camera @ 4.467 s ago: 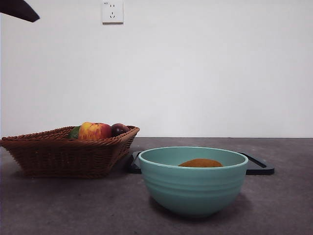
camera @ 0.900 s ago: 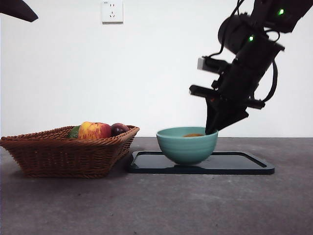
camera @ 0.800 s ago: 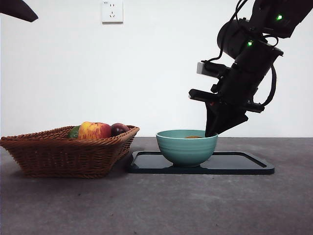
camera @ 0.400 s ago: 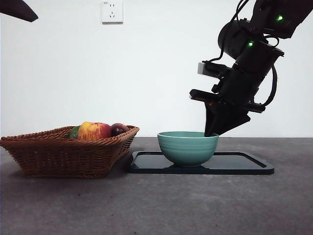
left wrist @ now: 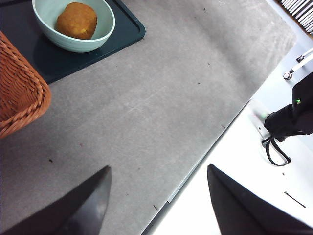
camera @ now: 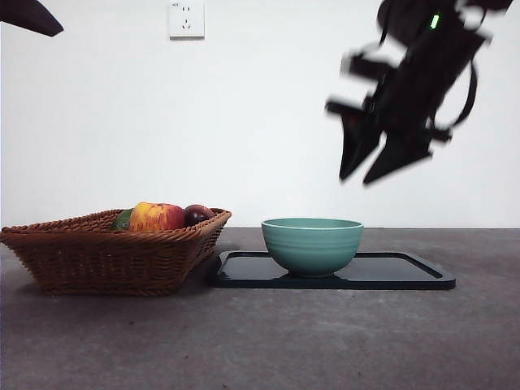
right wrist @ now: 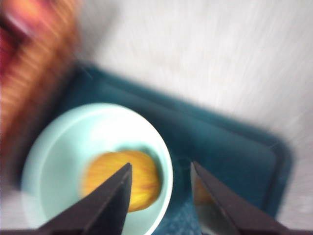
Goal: Pick up the wifruite, put it on the bowl, pick up the plate, put it on desk
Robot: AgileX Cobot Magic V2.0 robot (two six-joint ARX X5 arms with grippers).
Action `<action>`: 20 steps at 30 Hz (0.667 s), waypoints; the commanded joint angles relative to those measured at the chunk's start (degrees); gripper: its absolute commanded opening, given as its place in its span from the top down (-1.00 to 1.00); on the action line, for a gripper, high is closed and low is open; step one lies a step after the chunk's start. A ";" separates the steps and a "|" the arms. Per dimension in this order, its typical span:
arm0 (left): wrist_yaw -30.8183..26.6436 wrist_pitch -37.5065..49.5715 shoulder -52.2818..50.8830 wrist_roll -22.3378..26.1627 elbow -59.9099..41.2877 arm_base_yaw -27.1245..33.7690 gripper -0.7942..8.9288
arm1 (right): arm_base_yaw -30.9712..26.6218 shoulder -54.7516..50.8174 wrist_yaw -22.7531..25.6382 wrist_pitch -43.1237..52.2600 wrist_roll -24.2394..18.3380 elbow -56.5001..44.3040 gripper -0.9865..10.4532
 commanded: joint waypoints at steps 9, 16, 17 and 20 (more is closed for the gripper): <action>0.17 0.48 0.31 1.31 0.33 -0.33 0.19 | 0.35 -18.64 -4.76 -14.05 -0.20 1.46 0.49; 0.15 0.46 0.31 1.33 0.33 -0.33 0.19 | 0.35 -29.57 -4.76 -25.90 -1.60 0.35 0.49; 0.15 0.48 0.31 1.31 0.33 -0.33 0.19 | 0.35 -31.43 -4.76 -26.62 -1.60 -0.46 0.49; 0.17 0.48 0.31 1.33 0.33 -0.33 0.19 | 0.35 -36.13 -5.64 -26.91 -1.60 -3.48 0.49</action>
